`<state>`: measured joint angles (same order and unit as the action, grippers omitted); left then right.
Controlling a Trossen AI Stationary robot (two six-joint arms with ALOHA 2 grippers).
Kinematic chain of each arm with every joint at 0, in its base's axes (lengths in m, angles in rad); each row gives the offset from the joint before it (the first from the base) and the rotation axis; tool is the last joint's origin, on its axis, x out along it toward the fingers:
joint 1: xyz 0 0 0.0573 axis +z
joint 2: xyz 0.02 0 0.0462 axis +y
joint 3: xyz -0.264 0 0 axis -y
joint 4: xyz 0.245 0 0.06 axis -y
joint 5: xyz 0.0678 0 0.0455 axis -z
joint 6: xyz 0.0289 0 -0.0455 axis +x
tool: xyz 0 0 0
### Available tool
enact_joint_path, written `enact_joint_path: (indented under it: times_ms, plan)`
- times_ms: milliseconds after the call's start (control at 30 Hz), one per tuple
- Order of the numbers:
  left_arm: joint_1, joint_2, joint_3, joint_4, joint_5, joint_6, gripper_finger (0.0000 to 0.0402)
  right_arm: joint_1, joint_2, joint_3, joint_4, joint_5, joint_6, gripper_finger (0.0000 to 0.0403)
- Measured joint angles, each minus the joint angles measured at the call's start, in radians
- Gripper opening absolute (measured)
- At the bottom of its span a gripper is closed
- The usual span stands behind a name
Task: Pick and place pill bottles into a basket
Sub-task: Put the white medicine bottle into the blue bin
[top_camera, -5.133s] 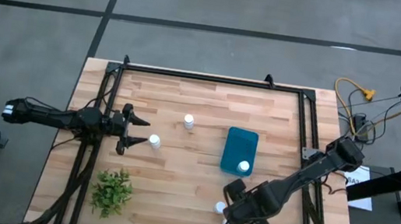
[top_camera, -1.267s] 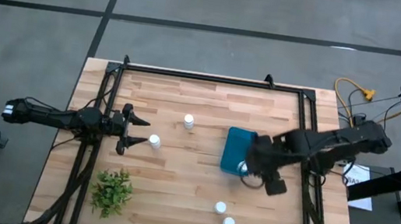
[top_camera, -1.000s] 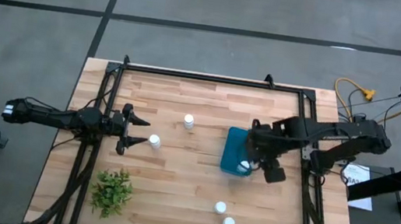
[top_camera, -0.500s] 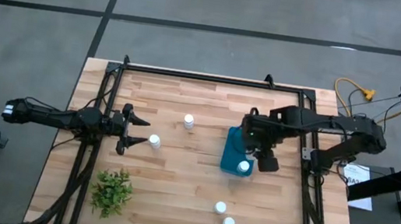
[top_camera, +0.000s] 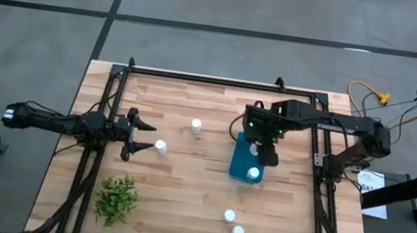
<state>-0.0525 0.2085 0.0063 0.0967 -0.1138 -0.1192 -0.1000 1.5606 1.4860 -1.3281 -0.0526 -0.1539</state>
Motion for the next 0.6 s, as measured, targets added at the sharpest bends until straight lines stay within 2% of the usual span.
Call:
enact_joint_path:
  times_ms: [333, 600]
  plan:
    - [-0.001, -0.001, 0.0, 0.0, 0.0, 0.0, 0.0274, -0.147, 0.005, 0.0, 0.026, -0.025, -0.139, 0.0148]
    - [-0.001, 0.0, 0.0, -0.001, 0.0, 0.0, 0.0274, -0.143, 0.004, -0.012, 0.023, -0.046, -0.12, 0.0148]
